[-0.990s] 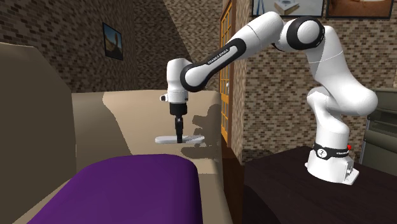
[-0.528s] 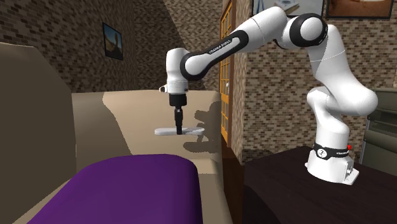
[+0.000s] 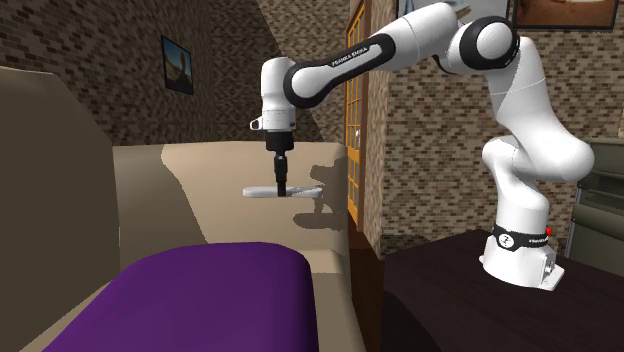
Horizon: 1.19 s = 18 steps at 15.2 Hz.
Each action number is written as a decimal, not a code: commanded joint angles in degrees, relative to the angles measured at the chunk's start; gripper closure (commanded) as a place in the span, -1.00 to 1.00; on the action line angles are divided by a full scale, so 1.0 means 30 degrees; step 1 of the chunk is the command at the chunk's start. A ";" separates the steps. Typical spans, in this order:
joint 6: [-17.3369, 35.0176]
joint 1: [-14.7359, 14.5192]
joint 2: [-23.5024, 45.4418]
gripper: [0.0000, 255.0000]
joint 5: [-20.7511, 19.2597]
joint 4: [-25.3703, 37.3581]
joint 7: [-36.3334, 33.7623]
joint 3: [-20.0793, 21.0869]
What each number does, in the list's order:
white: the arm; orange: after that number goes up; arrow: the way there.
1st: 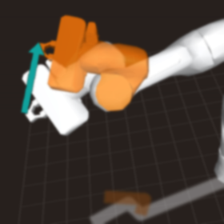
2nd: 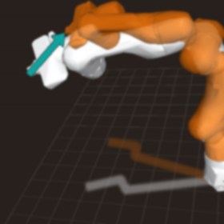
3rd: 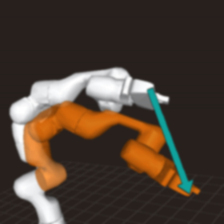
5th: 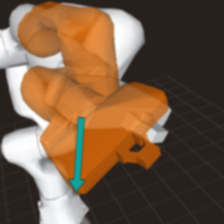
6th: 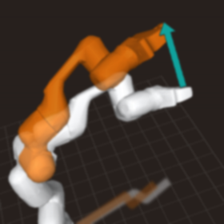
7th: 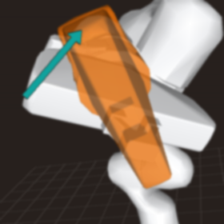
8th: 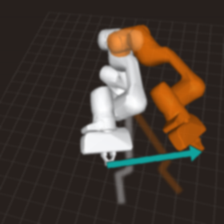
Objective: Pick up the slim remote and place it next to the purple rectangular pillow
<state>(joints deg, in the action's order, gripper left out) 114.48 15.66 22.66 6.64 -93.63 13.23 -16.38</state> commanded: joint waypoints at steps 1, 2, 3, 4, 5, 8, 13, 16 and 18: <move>-0.0445 0.0007 -0.0121 1.00 -0.0048 0.0328 -0.0026 -0.0027; -0.0671 0.0005 -0.0192 1.00 -0.0075 0.0486 -0.0043 -0.0039; -0.0899 0.0005 -0.0259 1.00 -0.0100 0.0650 -0.0060 -0.0051; -0.1128 0.0004 -0.0322 1.00 -0.0124 0.0818 -0.0075 -0.0061; -0.1359 0.0005 -0.0382 1.00 -0.0147 0.0992 -0.0091 -0.0072; -0.2061 0.0012 -0.0536 1.00 -0.0207 0.1547 -0.0133 -0.0100; -0.1458 -0.1291 -0.2263 1.00 -0.0766 -0.0687 -0.1774 0.0260; -0.1045 -0.2183 -0.3345 1.00 -0.1124 -0.2121 -0.3068 0.0632; -0.0824 -0.2744 -0.3978 1.00 -0.1330 -0.2941 -0.3952 0.0922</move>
<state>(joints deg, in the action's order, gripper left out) 112.18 8.13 11.81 2.99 -101.61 2.55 -13.92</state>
